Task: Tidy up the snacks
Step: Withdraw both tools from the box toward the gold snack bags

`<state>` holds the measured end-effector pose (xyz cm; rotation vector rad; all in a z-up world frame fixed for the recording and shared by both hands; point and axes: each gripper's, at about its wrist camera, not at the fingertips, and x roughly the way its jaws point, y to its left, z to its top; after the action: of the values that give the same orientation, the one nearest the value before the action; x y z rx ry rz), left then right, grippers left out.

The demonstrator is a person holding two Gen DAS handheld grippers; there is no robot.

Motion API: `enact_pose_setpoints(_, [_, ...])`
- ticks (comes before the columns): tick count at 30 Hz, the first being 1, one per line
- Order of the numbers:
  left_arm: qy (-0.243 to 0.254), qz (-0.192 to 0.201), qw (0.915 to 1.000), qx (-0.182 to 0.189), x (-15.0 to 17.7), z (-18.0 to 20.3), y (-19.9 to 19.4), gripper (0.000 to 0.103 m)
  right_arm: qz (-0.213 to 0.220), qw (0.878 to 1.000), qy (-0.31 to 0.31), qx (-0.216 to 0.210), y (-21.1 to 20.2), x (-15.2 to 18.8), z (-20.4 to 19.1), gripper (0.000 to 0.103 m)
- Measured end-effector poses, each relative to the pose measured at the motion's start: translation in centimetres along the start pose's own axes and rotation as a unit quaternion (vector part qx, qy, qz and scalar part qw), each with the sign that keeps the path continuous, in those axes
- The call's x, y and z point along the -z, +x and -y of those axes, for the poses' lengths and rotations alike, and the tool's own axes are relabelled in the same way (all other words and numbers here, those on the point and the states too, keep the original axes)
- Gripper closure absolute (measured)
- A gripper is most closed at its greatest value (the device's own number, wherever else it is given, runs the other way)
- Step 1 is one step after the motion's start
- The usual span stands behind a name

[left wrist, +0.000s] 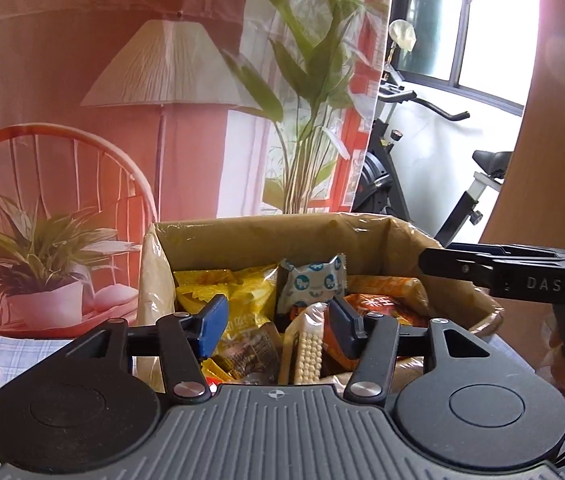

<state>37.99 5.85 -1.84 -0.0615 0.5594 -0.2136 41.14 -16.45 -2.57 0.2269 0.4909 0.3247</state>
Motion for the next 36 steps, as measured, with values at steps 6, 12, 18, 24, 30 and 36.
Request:
enact_pose_setpoints(6, [-0.003, 0.014, 0.9995, 0.03, 1.6, 0.2, -3.7, 0.041, 0.026, 1.0, -0.006, -0.009, -5.1, 2.2, -0.5, 0.042])
enact_pose_setpoints(12, [-0.017, 0.021, 0.9984, 0.049, 5.7, -0.7, -6.0, 0.035, 0.026, 1.0, -0.014, 0.007, -9.6, 8.7, -0.8, 0.042])
enact_pose_setpoints(18, [-0.035, -0.022, 0.9983, 0.04, 10.7, -1.4, -5.4, 0.035, -0.062, 0.997, 0.012, 0.039, -10.6, 17.1, 0.2, 0.042])
enact_pose_setpoints(24, [-0.062, -0.05, 0.9964, 0.029, 13.3, -2.4, -4.6, 0.035, -0.138, 0.988, 0.017, 0.061, -11.0, 22.9, 0.1, 0.031])
enact_pose_setpoints(30, [-0.068, -0.06, 0.9955, 0.028, 14.3, -2.4, -4.5, 0.035, -0.186, 0.981, 0.007, 0.062, -10.3, 24.9, -1.0, 0.015])
enact_pose_setpoints(36, [-0.068, -0.073, 0.9946, 0.03, 15.0, -2.0, -4.1, 0.035, -0.212, 0.974, -0.034, 0.068, -10.3, 25.6, -1.4, 0.015])
